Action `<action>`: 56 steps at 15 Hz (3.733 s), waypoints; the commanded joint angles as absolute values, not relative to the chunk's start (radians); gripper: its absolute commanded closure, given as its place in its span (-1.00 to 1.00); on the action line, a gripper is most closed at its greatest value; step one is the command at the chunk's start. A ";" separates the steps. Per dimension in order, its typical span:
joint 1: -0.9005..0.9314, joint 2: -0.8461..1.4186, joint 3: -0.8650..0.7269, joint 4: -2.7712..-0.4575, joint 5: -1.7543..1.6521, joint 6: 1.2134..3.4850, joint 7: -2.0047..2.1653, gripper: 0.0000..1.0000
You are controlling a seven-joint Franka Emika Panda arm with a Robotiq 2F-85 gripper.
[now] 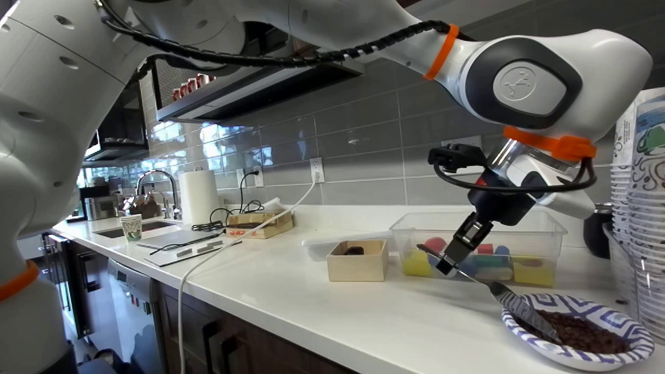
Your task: Use the silver spatula to stir the contents of the white plate on the right
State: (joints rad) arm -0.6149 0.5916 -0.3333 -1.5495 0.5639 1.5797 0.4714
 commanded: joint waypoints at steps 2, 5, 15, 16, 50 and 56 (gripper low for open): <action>-0.613 0.543 -0.328 -1.579 0.591 1.589 0.425 0.94; -0.616 0.547 -0.327 -1.560 0.598 1.587 0.419 0.94; -0.654 0.583 -0.331 -1.522 0.639 1.601 0.411 0.94; -0.658 0.585 -0.332 -1.522 0.641 1.609 0.409 0.94; -0.699 0.629 -0.325 -1.481 0.664 1.600 0.374 0.94; -0.687 0.602 -0.341 -1.507 0.615 1.552 0.481 0.94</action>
